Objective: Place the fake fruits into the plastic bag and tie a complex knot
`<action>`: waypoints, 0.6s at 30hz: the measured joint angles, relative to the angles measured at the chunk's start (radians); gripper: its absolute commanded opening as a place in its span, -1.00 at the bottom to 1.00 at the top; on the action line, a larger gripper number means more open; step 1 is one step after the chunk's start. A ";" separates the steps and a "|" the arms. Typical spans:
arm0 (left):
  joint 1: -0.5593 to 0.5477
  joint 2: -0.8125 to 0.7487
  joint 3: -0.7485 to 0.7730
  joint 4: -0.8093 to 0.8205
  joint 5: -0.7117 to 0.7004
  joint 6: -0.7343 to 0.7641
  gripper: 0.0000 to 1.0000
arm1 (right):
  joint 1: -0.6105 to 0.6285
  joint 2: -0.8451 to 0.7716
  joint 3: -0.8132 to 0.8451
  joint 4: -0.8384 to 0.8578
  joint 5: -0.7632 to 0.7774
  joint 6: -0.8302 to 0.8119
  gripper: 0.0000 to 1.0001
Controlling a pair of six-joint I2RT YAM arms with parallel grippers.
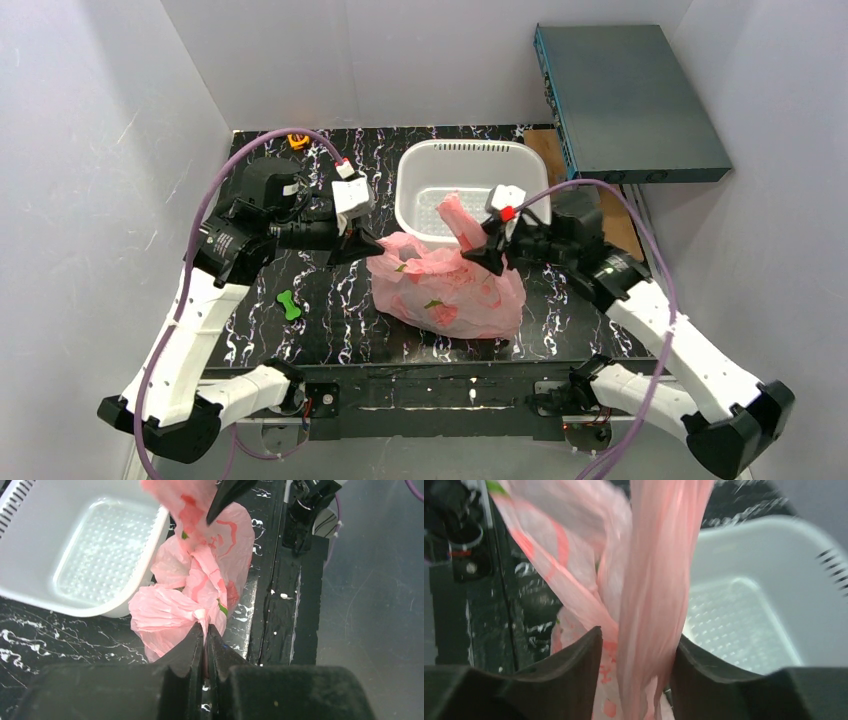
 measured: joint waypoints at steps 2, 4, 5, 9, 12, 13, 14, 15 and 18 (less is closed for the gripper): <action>0.000 -0.010 -0.019 0.033 -0.022 -0.054 -1.00 | 0.000 -0.035 0.069 -0.019 0.017 0.027 0.27; 0.000 -0.015 -0.032 0.052 -0.041 -0.089 -1.00 | 0.000 -0.066 0.152 -0.029 0.025 0.059 0.33; 0.000 -0.016 -0.035 0.060 -0.050 -0.105 -1.00 | 0.000 -0.074 0.193 -0.037 0.025 0.075 0.36; 0.000 -0.015 -0.035 0.093 -0.073 -0.152 -1.00 | 0.028 -0.061 0.332 -0.048 0.026 0.126 0.39; 0.000 -0.011 -0.035 0.107 -0.085 -0.174 -1.00 | 0.105 -0.009 0.426 -0.044 0.026 0.157 0.41; 0.000 -0.010 -0.035 0.111 -0.089 -0.178 -1.00 | 0.126 0.004 0.443 -0.037 0.026 0.160 0.42; 0.000 -0.009 -0.035 0.114 -0.093 -0.183 -1.00 | 0.155 0.024 0.460 -0.032 0.029 0.161 0.43; 0.000 -0.009 -0.035 0.116 -0.095 -0.186 -1.00 | 0.182 0.044 0.472 -0.024 0.032 0.161 0.43; 0.000 -0.009 -0.035 0.122 -0.100 -0.192 -1.00 | 0.241 0.113 0.479 0.005 0.032 0.151 0.49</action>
